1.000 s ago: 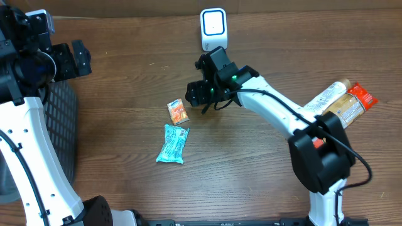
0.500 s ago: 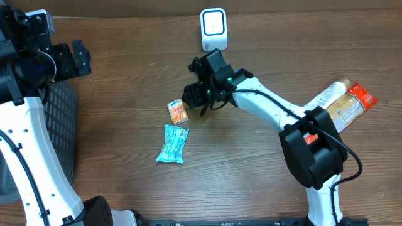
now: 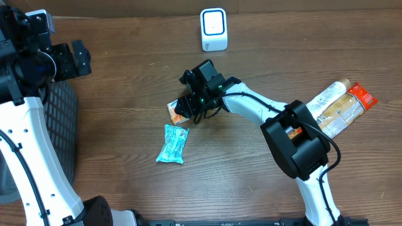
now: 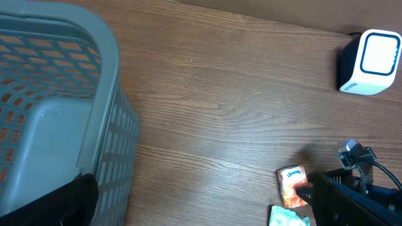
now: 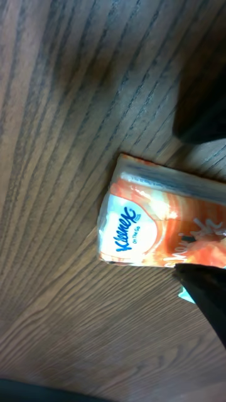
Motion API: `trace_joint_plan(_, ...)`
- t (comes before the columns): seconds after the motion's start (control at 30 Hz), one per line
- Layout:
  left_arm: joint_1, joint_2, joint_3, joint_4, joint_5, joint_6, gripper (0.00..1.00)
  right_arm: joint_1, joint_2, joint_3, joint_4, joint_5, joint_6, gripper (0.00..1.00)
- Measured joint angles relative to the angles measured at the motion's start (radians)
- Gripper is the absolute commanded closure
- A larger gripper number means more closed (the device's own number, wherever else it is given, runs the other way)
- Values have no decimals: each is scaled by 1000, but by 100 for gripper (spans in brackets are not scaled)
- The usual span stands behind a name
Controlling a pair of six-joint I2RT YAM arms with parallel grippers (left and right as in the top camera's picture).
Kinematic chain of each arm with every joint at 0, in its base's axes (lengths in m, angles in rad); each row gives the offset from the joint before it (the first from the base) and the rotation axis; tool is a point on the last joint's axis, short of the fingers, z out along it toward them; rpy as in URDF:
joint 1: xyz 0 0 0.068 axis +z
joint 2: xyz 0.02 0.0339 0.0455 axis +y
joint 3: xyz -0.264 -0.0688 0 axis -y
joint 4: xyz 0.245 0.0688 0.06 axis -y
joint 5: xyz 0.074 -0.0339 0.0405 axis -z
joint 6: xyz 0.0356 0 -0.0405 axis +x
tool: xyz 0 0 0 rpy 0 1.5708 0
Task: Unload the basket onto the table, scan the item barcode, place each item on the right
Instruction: 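Move the right gripper to the orange tissue pack and grasp it, then lift the tissue pack and carry it toward the scanner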
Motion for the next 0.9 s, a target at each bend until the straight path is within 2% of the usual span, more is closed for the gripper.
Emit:
trace_joint_plan(0.2,0,0,0,0,0,0,0,-2,17,0,-1,-55,35,69)
trace_joint_plan(0.37,0,0,0,0,0,0,1,-8,27,0,-19,-131,66,88)
trace_joint_plan(0.43,0,0,0,0,0,0,0,-12,27,0,-26,-160,81,92)
trace_joint_plan(0.7,0,0,0,0,0,0,0,-100,-4,0,-127,-332,89,96)
trace_joint_plan(0.9,0,0,0,0,0,0,0,-249,-179,0,-215,-521,35,96)
